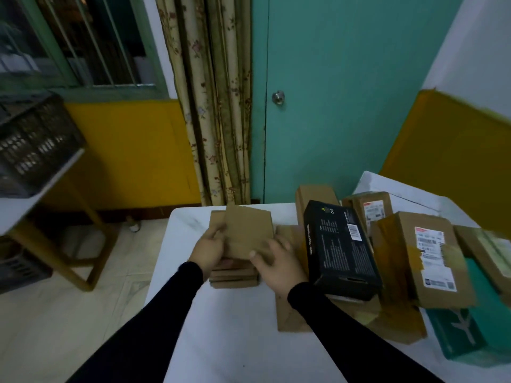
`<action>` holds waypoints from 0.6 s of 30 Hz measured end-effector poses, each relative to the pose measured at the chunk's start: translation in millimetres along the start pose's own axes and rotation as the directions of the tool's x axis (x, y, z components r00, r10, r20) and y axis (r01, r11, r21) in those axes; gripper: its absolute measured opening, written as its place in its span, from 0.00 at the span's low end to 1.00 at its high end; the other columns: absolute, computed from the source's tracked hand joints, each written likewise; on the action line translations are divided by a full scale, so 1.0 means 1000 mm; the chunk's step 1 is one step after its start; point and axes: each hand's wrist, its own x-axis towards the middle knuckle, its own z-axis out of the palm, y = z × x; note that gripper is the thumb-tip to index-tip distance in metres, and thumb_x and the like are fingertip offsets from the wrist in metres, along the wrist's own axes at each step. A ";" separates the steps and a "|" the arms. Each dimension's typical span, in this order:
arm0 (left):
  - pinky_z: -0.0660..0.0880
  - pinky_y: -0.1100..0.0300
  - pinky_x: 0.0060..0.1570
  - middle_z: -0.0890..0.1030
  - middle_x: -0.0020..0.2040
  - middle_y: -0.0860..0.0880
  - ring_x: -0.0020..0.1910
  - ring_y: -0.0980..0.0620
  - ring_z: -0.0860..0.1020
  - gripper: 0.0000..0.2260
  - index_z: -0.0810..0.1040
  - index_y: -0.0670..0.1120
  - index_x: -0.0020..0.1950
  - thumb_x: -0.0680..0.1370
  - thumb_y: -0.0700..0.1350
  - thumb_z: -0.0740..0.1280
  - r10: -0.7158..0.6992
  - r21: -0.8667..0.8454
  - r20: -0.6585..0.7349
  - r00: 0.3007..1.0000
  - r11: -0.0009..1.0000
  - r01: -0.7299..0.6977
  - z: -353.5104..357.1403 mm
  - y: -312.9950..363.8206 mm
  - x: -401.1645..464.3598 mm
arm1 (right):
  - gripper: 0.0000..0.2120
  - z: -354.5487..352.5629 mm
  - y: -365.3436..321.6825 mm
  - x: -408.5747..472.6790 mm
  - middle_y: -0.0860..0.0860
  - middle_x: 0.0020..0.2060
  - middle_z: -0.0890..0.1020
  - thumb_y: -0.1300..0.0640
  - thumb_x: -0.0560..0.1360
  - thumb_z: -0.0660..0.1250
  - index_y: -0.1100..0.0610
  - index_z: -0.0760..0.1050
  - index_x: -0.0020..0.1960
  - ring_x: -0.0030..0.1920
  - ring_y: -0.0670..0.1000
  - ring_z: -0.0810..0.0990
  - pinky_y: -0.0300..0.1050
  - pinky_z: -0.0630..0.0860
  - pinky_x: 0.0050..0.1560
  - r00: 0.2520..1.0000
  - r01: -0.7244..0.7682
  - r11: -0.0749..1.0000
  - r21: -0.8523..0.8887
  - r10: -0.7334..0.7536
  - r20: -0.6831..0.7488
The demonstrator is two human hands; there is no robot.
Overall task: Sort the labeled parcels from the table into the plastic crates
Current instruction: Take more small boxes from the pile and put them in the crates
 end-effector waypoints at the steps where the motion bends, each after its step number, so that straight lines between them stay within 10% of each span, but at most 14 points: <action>1: 0.82 0.56 0.39 0.74 0.61 0.45 0.49 0.46 0.77 0.14 0.72 0.52 0.68 0.84 0.47 0.55 -0.032 -0.048 -0.001 0.999 0.998 0.032 -0.008 0.013 -0.006 | 0.28 -0.006 -0.008 -0.002 0.50 0.76 0.58 0.41 0.77 0.65 0.52 0.66 0.73 0.74 0.53 0.61 0.48 0.62 0.73 0.994 0.106 0.994 -0.040 -0.107 -0.030; 8: 0.61 0.60 0.28 0.65 0.30 0.48 0.26 0.49 0.64 0.21 0.74 0.45 0.52 0.80 0.63 0.58 -0.025 -0.090 -0.010 1.000 0.996 0.024 -0.070 0.071 -0.043 | 0.21 -0.048 -0.067 -0.012 0.42 0.60 0.74 0.51 0.78 0.68 0.47 0.69 0.70 0.59 0.42 0.74 0.38 0.75 0.59 0.872 0.484 0.863 0.145 -0.462 -0.160; 18: 0.80 0.54 0.53 0.83 0.55 0.53 0.51 0.51 0.83 0.22 0.72 0.58 0.65 0.73 0.57 0.73 0.126 0.068 0.211 0.969 0.987 -0.143 -0.099 0.046 -0.079 | 0.10 -0.053 -0.111 0.000 0.56 0.53 0.83 0.51 0.80 0.65 0.52 0.72 0.59 0.52 0.55 0.82 0.55 0.80 0.55 0.963 0.192 0.596 0.780 0.039 -0.267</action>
